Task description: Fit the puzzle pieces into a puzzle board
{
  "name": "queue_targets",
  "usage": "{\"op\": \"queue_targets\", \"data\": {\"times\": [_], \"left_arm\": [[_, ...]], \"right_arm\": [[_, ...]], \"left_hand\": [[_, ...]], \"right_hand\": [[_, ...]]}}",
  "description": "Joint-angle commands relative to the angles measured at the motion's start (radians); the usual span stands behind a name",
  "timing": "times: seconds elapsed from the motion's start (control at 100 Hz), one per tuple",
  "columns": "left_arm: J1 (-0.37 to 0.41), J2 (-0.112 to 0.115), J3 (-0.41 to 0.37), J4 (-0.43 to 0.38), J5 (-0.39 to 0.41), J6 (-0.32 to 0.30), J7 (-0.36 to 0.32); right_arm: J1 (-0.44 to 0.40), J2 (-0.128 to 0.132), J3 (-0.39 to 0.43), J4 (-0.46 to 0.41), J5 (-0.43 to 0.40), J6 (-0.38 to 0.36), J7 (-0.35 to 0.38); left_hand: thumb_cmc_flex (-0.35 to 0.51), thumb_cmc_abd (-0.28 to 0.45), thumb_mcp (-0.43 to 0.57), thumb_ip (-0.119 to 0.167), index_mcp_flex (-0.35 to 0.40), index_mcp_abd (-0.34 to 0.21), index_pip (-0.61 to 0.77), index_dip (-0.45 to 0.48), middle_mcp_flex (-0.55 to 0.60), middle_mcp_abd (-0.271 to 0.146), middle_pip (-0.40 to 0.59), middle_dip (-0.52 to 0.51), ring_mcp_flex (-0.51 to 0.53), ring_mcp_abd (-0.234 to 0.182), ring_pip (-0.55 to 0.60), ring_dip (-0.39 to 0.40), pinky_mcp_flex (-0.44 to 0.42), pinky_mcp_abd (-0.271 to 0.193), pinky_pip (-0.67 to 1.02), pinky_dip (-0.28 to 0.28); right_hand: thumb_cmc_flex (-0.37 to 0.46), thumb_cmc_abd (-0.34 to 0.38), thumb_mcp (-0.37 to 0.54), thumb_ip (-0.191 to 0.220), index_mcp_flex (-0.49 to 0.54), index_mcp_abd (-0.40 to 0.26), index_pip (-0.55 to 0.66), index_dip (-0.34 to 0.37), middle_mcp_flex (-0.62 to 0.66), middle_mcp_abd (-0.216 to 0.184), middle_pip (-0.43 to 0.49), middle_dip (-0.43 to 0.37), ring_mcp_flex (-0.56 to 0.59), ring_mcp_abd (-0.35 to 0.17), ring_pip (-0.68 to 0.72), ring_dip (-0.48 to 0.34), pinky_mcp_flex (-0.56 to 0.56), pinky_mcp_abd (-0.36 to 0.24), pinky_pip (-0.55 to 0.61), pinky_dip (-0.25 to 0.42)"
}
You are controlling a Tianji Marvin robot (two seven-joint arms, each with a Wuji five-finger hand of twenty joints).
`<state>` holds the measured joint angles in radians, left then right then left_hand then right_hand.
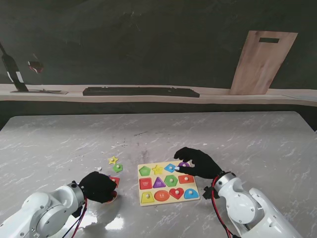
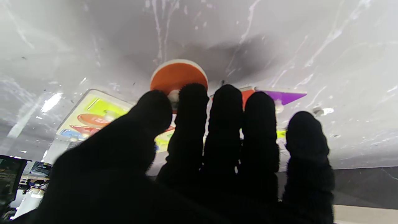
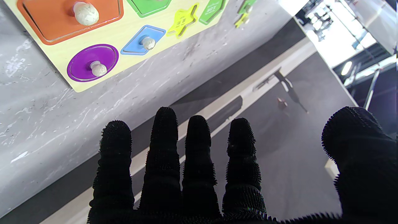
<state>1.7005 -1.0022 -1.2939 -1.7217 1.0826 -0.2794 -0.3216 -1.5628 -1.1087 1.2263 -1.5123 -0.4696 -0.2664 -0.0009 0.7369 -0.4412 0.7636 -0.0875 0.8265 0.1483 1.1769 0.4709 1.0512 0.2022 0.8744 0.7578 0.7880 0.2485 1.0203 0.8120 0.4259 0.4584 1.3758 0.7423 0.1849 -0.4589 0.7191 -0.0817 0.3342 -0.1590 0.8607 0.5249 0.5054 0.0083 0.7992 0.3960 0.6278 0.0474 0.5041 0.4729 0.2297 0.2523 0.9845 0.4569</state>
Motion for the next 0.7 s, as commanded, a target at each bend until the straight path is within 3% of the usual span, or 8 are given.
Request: {"op": "queue_targets", "data": {"times": [0.0,0.37,0.69], "left_arm": [[-0.016,0.000,0.006,-0.012,-0.009,-0.011,-0.005],[-0.124,0.006,0.088,0.013,-0.059,-0.028,-0.054],[-0.290,0.010,0.233,0.074,-0.171,-0.024,-0.109]], "right_arm": [[-0.008,-0.002,-0.001,-0.005,0.001,-0.006,-0.002],[-0.011,-0.004,0.003,-0.005,0.030,-0.027,-0.002],[-0.035,-0.010,0.043,-0.011,0.029,-0.051,-0.033]], "left_hand": [[-0.005,-0.012,0.066,0.081,0.012,-0.052,0.036,0.027,0.024,0.001,0.031,0.020,0.031,0.019,0.037,0.013,0.008,0.004,0.041,0.026],[-0.007,-0.004,0.060,0.080,0.006,-0.053,0.038,0.035,0.020,-0.002,0.034,0.026,0.029,0.015,0.039,0.015,0.009,0.003,0.043,0.025],[-0.006,0.004,0.050,0.079,-0.002,-0.059,0.040,0.041,0.017,-0.006,0.036,0.030,0.030,0.011,0.042,0.018,0.013,-0.003,0.046,0.025]], "right_hand": [[-0.016,0.021,-0.021,0.025,0.011,-0.019,-0.005,0.009,0.028,-0.028,0.012,0.009,0.016,-0.018,0.009,0.014,-0.010,0.011,0.016,0.015],[-0.016,0.021,-0.021,0.025,0.010,-0.020,-0.005,0.009,0.028,-0.027,0.011,0.009,0.016,-0.019,0.008,0.014,-0.011,0.011,0.015,0.015],[-0.017,0.024,-0.022,0.025,0.012,-0.020,-0.006,0.009,0.029,-0.028,0.010,0.008,0.015,-0.017,0.007,0.013,-0.010,0.011,0.015,0.015]]}}
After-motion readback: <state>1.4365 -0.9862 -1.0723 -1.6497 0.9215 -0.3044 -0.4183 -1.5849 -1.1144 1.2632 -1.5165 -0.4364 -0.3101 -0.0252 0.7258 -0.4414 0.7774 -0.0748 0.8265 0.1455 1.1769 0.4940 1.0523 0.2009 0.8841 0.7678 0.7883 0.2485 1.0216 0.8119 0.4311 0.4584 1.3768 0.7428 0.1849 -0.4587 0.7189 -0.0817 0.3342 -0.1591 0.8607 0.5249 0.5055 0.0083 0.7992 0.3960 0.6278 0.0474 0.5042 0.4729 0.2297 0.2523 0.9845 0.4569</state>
